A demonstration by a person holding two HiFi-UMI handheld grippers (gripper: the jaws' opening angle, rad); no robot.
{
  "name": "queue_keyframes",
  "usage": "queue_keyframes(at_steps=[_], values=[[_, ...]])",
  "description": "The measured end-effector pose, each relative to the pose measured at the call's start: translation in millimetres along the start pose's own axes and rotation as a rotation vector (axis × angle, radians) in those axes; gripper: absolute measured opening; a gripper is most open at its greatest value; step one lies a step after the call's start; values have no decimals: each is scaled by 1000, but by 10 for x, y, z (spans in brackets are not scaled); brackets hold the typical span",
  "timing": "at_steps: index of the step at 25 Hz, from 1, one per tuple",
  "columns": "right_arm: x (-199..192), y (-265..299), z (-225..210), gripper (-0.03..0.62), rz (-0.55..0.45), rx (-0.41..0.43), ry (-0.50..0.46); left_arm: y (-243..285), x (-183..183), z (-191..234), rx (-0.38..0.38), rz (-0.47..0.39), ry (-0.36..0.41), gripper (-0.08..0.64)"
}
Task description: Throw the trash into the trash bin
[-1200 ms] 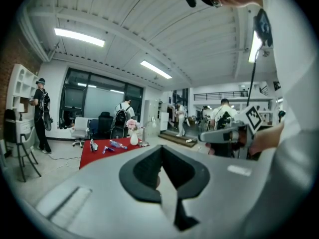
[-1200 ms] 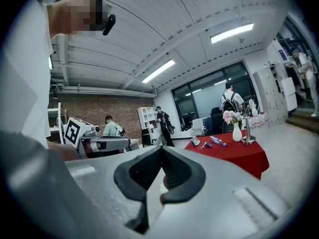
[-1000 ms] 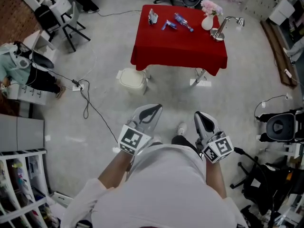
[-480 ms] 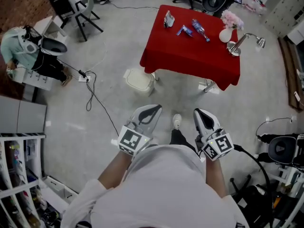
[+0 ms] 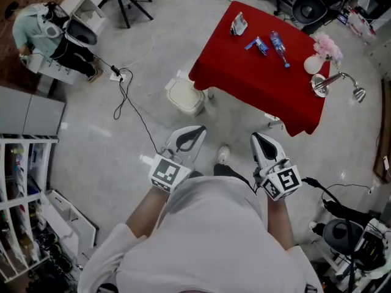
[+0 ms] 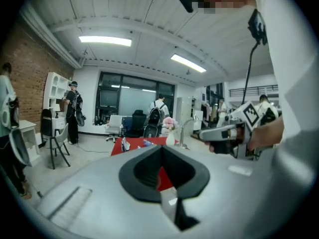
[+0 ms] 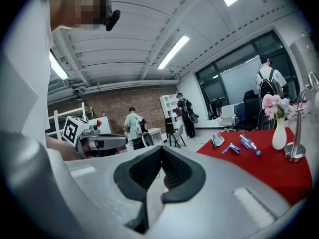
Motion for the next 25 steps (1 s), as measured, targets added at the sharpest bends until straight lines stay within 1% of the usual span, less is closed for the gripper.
queue_keyframes(at_steps=[4, 9, 11, 14, 18, 20, 21, 25], values=[[-133, 300, -232, 2, 56, 93, -2, 128, -174, 177, 91, 51, -47, 5], [-280, 588, -409, 2, 97, 132, -10, 270, -391, 445, 163, 92, -104, 5], [-318, 687, -463, 2, 93, 137, 8, 329, -505, 571, 188, 119, -113, 5], [-377, 852, -522, 2, 86, 111, 50, 416, -686, 845, 195, 156, -123, 5], [-503, 1146, -524, 2, 93, 57, 42, 432, -932, 1269, 189, 180, -146, 5], [-576, 1310, -549, 2, 106, 31, 45, 459, -1084, 1490, 199, 191, -173, 5], [-619, 1393, -561, 2, 114, 20, 50, 482, -1176, 1597, 203, 198, -184, 5], [-850, 1718, -571, 2, 153, 9, 52, 615, -1643, 1974, 187, 242, -185, 5]])
Point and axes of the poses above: the fingertips, and each gripper's own axes: y forward along the fingers, z to its left, x out of its top, the point moved 3 cm from there along -y, backward along the fingers, and after that the axes turned 15 degrees about -x, right-handed, at the moved point
